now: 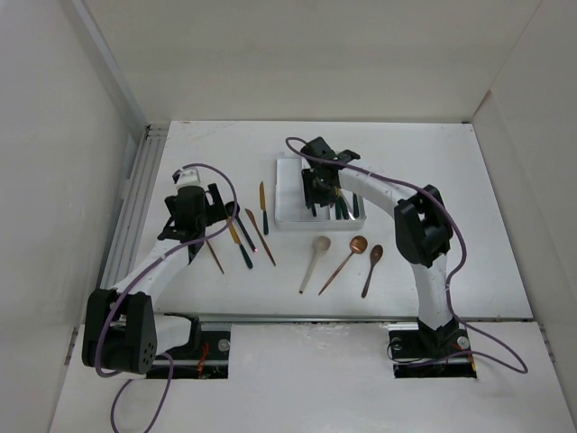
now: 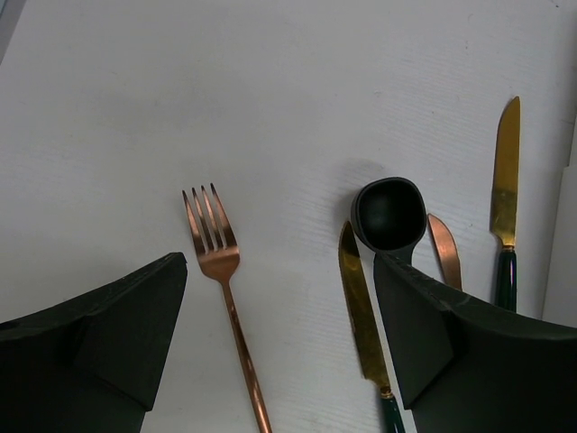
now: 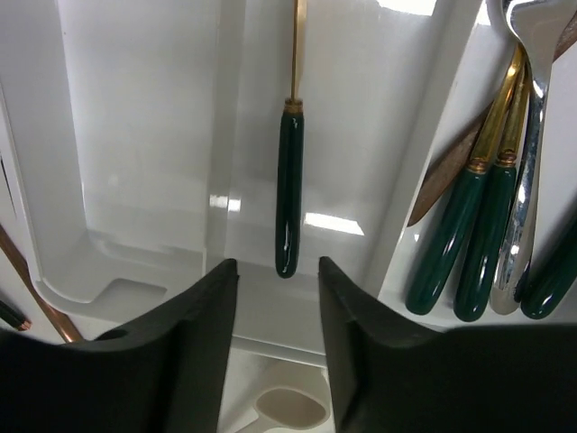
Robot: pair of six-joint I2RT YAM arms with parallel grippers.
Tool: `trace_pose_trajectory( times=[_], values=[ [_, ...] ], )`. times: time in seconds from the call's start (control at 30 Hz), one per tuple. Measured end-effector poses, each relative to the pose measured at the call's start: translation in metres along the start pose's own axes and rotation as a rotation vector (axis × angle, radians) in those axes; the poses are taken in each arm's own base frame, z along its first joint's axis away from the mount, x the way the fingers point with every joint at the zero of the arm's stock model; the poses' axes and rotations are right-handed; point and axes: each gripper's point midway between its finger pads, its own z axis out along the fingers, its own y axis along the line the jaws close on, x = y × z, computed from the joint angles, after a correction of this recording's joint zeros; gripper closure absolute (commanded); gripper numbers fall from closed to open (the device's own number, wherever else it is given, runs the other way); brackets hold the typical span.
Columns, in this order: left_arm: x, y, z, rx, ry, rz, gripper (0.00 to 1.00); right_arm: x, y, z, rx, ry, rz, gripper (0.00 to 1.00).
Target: Sort the eating utensils into containers
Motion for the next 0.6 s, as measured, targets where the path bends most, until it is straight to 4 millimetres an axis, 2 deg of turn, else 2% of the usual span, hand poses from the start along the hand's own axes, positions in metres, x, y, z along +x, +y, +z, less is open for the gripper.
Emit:
trace_pose_trajectory(
  times=[0.03, 0.1, 0.17, 0.2, 0.23, 0.33, 0.43, 0.6],
  values=[
    [0.0, 0.0, 0.0, 0.0, 0.001, -0.001, 0.18, 0.0, 0.001, 0.0, -0.004, 0.002, -0.003, 0.48],
    [0.001, 0.0, 0.0, -0.001, 0.004, -0.008, 0.2, 0.0, 0.001, 0.0, -0.006, 0.002, -0.005, 0.48],
    [0.002, 0.001, -0.001, -0.015, 0.01, -0.031, 0.29, 0.0, 0.0, 0.0, -0.005, 0.002, -0.005, 0.47],
    [0.003, 0.003, -0.001, -0.025, 0.016, -0.045, 0.39, 0.0, 0.0, 0.0, -0.003, 0.0, -0.005, 0.47],
    [0.003, 0.006, -0.001, -0.041, 0.019, -0.063, 0.44, 0.0, 0.0, 0.0, -0.003, -0.001, -0.005, 0.47],
    [0.006, 0.017, -0.002, -0.096, 0.045, -0.106, 0.53, -0.002, -0.001, -0.003, 0.003, -0.01, -0.004, 0.47],
    [0.003, 0.025, -0.001, -0.127, 0.069, -0.13, 0.54, -0.009, -0.002, -0.013, 0.007, -0.039, -0.002, 0.47],
    [0.012, 0.018, 0.003, -0.105, 0.147, -0.118, 0.52, -0.027, -0.002, -0.045, 0.0, -0.118, 0.011, 0.47]
  ],
)
